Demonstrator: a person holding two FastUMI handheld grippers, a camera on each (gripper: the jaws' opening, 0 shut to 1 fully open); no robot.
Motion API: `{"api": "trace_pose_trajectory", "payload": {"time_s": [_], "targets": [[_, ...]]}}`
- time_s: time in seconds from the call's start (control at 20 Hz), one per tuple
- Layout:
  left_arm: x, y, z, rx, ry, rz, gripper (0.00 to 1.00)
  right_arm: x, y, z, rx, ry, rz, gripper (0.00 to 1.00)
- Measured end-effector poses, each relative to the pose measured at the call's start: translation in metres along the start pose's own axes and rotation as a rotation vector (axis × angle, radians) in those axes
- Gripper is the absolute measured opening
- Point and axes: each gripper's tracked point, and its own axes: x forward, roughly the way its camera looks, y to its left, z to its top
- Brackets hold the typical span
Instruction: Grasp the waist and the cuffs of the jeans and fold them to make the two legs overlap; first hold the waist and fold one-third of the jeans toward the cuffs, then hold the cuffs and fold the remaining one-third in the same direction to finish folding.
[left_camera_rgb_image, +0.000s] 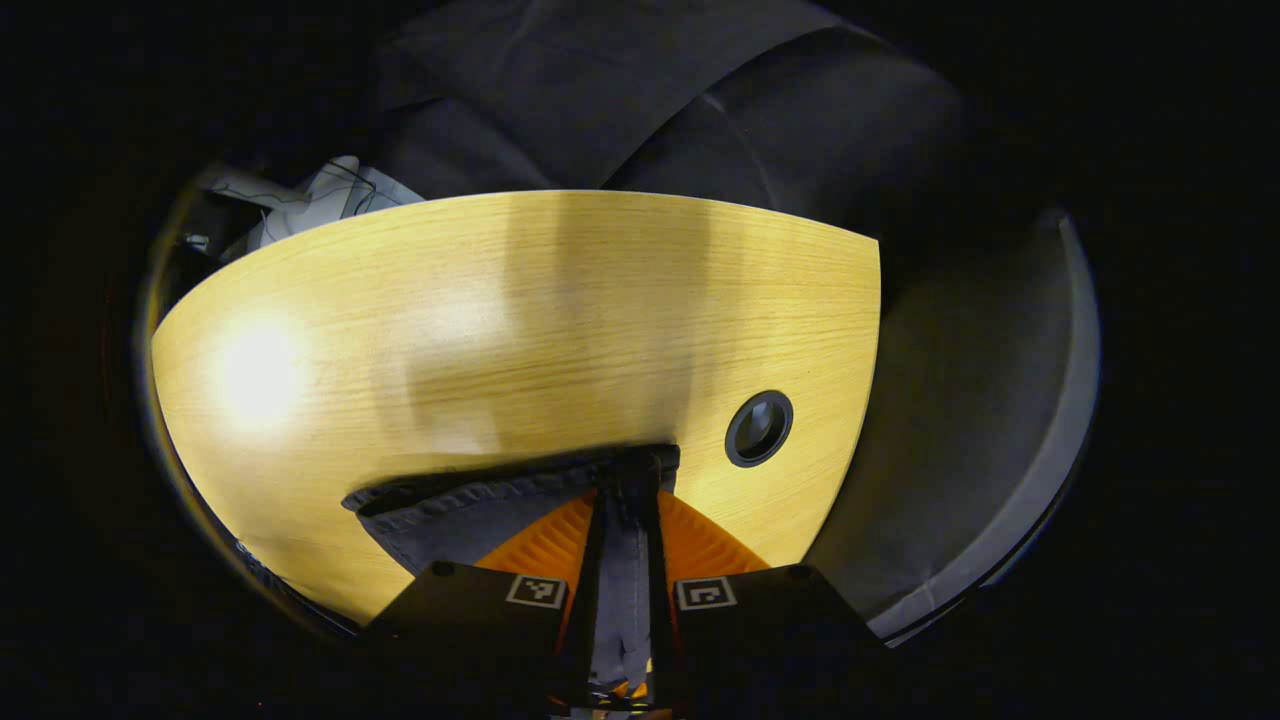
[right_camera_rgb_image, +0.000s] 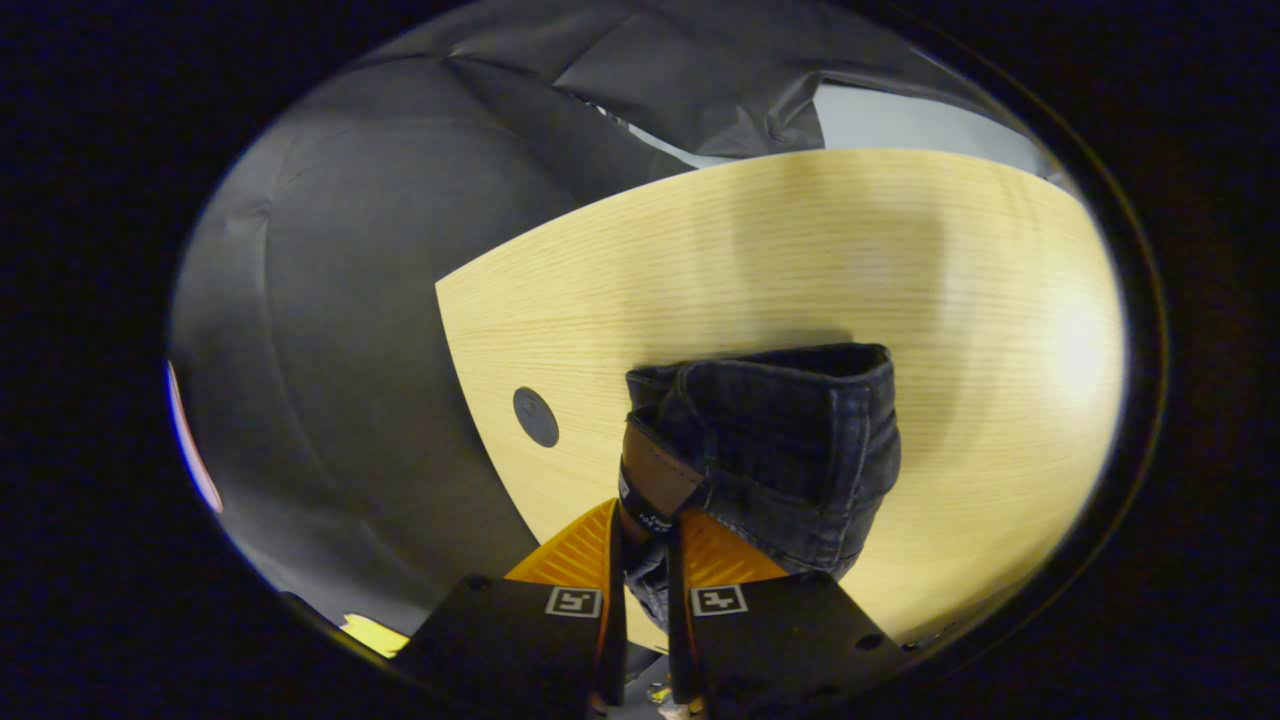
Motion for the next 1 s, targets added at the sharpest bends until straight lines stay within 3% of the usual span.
{"api": "trace_pose_trajectory", "payload": {"time_s": [0.1,0.15,0.2,0.3,0.35,0.4,0.45,0.5,0.6,0.65,0.7,0.75,0.9,1.0], "targets": [[-0.002,0.004,-0.001,0.050,-0.007,0.046,0.33,0.003,0.005,0.001,0.004,-0.014,0.012,0.27],[0.000,0.003,-0.001,0.066,-0.011,0.060,0.48,0.003,0.005,0.002,0.009,-0.020,0.013,0.34],[-0.003,0.002,-0.002,0.088,-0.009,0.069,0.48,0.003,0.004,0.004,0.011,-0.033,0.008,0.29],[-0.012,-0.003,-0.009,0.146,0.013,0.064,0.49,0.003,0.005,0.003,-0.001,-0.048,0.003,0.51],[-0.019,-0.007,-0.014,0.197,0.034,0.063,0.49,-0.001,0.006,0.003,-0.017,-0.061,0.003,0.49],[-0.029,-0.006,-0.015,0.273,0.032,0.081,0.48,-0.005,0.010,0.001,-0.038,-0.067,0.009,0.56],[-0.040,-0.007,-0.012,0.344,-0.003,0.098,0.49,-0.008,0.012,-0.002,-0.061,-0.068,0.013,0.65],[-0.046,-0.009,-0.006,0.404,-0.056,0.115,0.56,-0.011,0.014,-0.004,-0.091,-0.073,0.015,0.75],[-0.058,-0.013,-0.001,0.471,-0.134,0.133,0.57,-0.020,0.017,-0.011,-0.179,-0.092,0.010,0.75],[-0.063,-0.015,-0.003,0.496,-0.158,0.135,0.58,-0.026,0.016,-0.014,-0.238,-0.105,-0.002,0.95],[-0.070,-0.017,-0.008,0.530,-0.174,0.129,0.60,-0.033,0.015,-0.019,-0.300,-0.113,-0.012,0.89],[-0.079,-0.021,-0.015,0.578,-0.193,0.125,0.62,-0.039,0.013,-0.026,-0.362,-0.121,-0.022,0.90],[-0.116,-0.035,-0.033,0.758,-0.308,0.111,0.79,-0.070,0.011,-0.035,-0.631,-0.229,-0.057,0.90],[-0.150,-0.049,-0.057,0.874,-0.422,0.018,0.79,-0.097,0.021,-0.049,-0.872,-0.330,-0.045,0.90]]}}
